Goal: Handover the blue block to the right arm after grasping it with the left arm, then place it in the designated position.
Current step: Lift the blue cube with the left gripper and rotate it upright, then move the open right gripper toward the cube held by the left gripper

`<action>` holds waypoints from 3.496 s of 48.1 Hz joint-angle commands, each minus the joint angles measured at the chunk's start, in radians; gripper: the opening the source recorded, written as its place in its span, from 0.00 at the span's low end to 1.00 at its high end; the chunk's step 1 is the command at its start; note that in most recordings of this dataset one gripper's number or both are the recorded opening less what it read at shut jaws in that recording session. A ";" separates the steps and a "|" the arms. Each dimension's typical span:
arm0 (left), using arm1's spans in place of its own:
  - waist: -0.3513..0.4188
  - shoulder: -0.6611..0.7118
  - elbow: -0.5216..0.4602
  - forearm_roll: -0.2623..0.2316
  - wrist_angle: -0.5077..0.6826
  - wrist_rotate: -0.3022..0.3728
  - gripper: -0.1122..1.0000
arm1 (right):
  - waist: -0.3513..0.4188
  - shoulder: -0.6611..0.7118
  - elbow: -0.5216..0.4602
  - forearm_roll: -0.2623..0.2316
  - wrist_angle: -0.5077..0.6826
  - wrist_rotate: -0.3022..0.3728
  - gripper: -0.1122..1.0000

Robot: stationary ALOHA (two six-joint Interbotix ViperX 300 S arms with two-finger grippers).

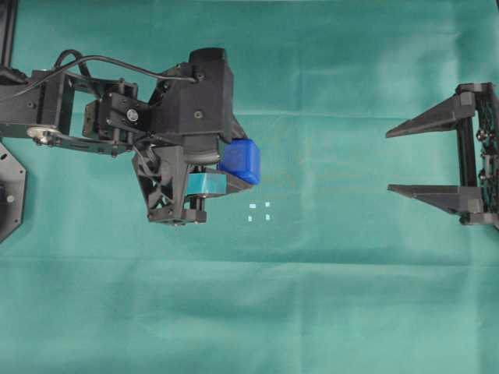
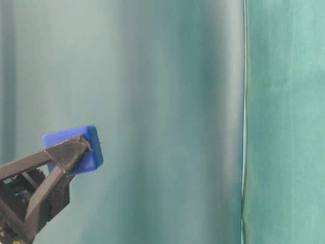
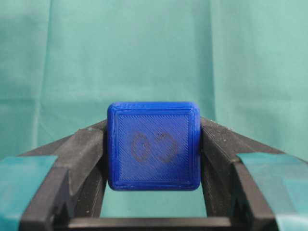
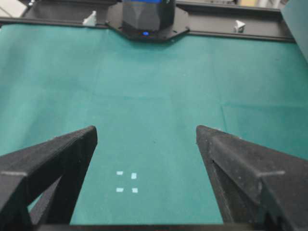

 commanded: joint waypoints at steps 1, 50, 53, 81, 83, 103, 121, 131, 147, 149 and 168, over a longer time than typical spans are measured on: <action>-0.002 -0.043 0.012 0.002 -0.057 -0.002 0.52 | -0.002 0.003 -0.025 -0.002 -0.003 0.002 0.94; -0.002 -0.153 0.314 -0.002 -0.647 0.002 0.52 | -0.002 0.003 -0.029 -0.029 -0.023 -0.005 0.94; -0.002 -0.153 0.314 -0.002 -0.647 0.002 0.52 | -0.002 0.003 -0.029 -0.031 -0.023 -0.005 0.94; -0.002 -0.155 0.314 -0.002 -0.647 0.000 0.52 | -0.002 0.003 -0.127 -0.344 0.037 -0.069 0.94; -0.002 -0.155 0.314 -0.003 -0.647 0.000 0.52 | -0.002 0.005 -0.135 -0.377 0.043 -0.084 0.94; -0.002 -0.155 0.314 -0.003 -0.647 0.000 0.52 | -0.002 0.006 -0.156 -0.750 0.032 -0.265 0.92; -0.002 -0.155 0.314 -0.003 -0.644 0.000 0.52 | -0.002 0.018 -0.160 -0.904 0.031 -0.333 0.92; -0.002 -0.155 0.314 -0.003 -0.644 0.000 0.52 | -0.002 0.018 -0.161 -0.905 0.031 -0.333 0.92; -0.002 -0.155 0.314 -0.003 -0.643 0.000 0.52 | -0.002 0.018 -0.161 -0.905 0.031 -0.334 0.92; -0.002 -0.155 0.313 -0.003 -0.643 0.000 0.52 | -0.002 0.018 -0.161 -0.905 0.031 -0.334 0.92; -0.002 -0.155 0.314 -0.003 -0.643 0.000 0.52 | -0.002 0.018 -0.163 -0.907 0.032 -0.334 0.92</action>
